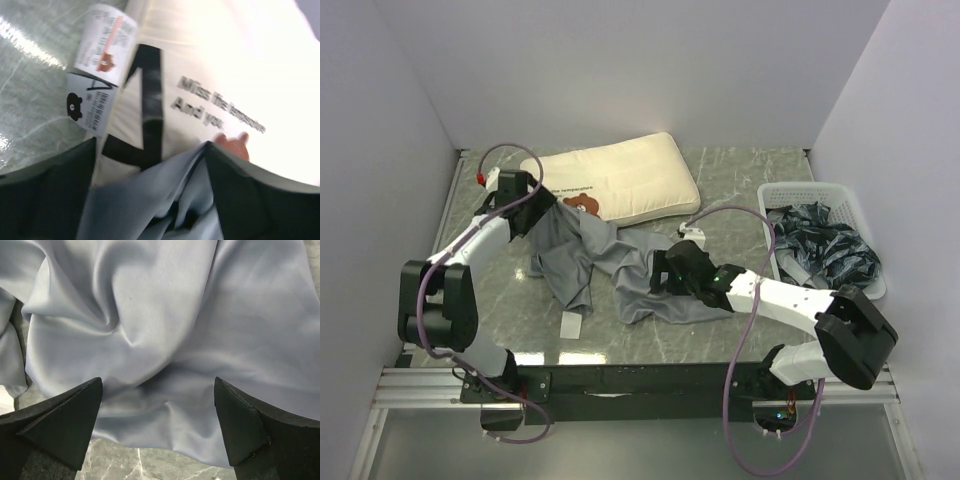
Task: Put the pillow into the pillowcase
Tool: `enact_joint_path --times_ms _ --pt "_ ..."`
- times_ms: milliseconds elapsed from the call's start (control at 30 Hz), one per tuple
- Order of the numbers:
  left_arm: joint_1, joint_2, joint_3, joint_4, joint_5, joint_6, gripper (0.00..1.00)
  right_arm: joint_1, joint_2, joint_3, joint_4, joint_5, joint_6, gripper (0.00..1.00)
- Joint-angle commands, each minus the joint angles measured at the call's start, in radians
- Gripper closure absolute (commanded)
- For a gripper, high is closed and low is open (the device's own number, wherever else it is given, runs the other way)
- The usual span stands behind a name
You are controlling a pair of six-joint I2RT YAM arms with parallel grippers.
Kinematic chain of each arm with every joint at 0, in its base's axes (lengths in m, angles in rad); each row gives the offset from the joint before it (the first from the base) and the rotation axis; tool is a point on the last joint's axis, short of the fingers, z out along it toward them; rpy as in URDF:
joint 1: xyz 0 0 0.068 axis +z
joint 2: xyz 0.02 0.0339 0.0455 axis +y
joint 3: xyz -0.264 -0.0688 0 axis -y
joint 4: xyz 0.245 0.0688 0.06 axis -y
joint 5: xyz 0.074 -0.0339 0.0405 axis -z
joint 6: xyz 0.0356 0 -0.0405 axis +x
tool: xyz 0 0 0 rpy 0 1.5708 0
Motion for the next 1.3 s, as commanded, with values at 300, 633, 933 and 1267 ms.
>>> enact_joint_path --times_ms 300,633,933,1267 --pt "-0.130 -0.578 -0.204 -0.262 -0.270 -0.079 0.01 0.225 -0.076 0.010 -0.019 0.111 0.074 0.03" --pt "-0.395 -0.689 -0.533 -0.237 -0.359 -0.371 0.03 0.300 0.248 0.161 -0.057 0.167 0.057 0.04" --pt "-0.437 -0.366 -0.550 0.047 -0.250 -0.295 0.17 0.158 0.048 0.084 -0.190 0.243 0.101 0.72" --pt "-0.437 -0.397 -0.442 -0.132 -0.359 -0.250 0.78 -0.275 -0.250 0.090 -0.288 0.161 -0.008 0.98"
